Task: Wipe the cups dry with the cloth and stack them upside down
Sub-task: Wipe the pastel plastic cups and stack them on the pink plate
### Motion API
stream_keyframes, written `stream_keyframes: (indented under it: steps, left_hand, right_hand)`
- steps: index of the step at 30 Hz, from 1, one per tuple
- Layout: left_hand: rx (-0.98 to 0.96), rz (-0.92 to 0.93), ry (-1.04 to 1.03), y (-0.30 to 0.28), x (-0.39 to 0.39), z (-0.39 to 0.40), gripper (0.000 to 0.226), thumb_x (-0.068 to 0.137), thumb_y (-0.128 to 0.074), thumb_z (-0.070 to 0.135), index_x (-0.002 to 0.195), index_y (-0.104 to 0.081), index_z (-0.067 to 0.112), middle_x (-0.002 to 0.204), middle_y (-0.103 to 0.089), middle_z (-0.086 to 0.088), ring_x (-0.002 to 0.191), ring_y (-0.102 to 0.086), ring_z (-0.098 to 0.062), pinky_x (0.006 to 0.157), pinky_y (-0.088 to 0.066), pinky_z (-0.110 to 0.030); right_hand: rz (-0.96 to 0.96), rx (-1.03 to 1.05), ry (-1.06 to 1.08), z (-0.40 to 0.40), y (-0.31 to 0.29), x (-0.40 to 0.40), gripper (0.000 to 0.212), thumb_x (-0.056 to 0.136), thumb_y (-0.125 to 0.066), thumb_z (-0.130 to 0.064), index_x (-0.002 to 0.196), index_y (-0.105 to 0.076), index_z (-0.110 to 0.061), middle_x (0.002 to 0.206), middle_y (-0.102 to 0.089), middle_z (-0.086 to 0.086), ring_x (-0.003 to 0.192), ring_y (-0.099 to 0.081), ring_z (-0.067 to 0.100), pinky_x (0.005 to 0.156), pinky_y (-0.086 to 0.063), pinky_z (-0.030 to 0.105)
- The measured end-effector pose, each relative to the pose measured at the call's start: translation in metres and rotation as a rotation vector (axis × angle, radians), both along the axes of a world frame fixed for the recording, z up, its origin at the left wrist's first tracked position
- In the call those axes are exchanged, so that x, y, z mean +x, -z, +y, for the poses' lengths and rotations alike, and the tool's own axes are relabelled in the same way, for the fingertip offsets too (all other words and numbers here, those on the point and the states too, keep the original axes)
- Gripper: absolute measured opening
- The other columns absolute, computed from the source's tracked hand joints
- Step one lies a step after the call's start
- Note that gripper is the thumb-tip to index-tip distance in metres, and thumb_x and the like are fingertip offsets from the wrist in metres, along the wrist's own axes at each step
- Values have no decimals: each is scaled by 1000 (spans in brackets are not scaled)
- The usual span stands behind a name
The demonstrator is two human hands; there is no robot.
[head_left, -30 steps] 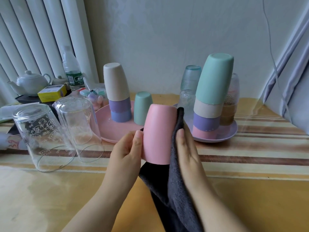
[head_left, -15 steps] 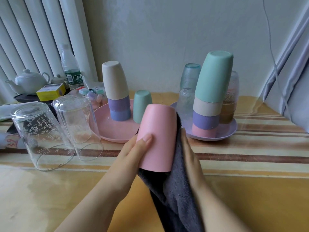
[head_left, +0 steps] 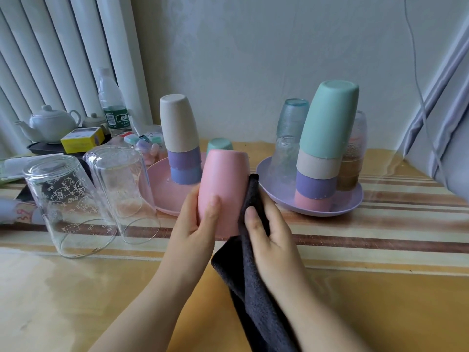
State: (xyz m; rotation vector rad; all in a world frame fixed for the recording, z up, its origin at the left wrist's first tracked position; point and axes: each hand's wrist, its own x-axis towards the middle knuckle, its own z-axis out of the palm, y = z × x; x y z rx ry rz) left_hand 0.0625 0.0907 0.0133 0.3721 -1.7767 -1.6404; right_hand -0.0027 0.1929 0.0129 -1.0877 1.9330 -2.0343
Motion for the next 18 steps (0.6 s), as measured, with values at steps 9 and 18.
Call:
stream_keyframes:
  steps: [9,18]
  left_hand:
    - [33,-121,401,4,4,-1,60,59,-75,46,114,-63,28,108,-73,9,100,-68,-7,76,-52,-17]
    - [97,-2,97,1,1,2,56,57,-71,52,103,-64,20,90,-75,9,81,-67,0,66,-50,-13]
  right_hand:
    - [-177,-70,115,13,-9,-11,27,99,-30,-18,111,-35,-41,110,-28,-41,99,-32,-35,75,-22,-13]
    - [-179,127,0,4,-2,-8,28,100,-26,-23,125,-34,-33,119,-36,-32,93,-41,-28,72,-24,-12]
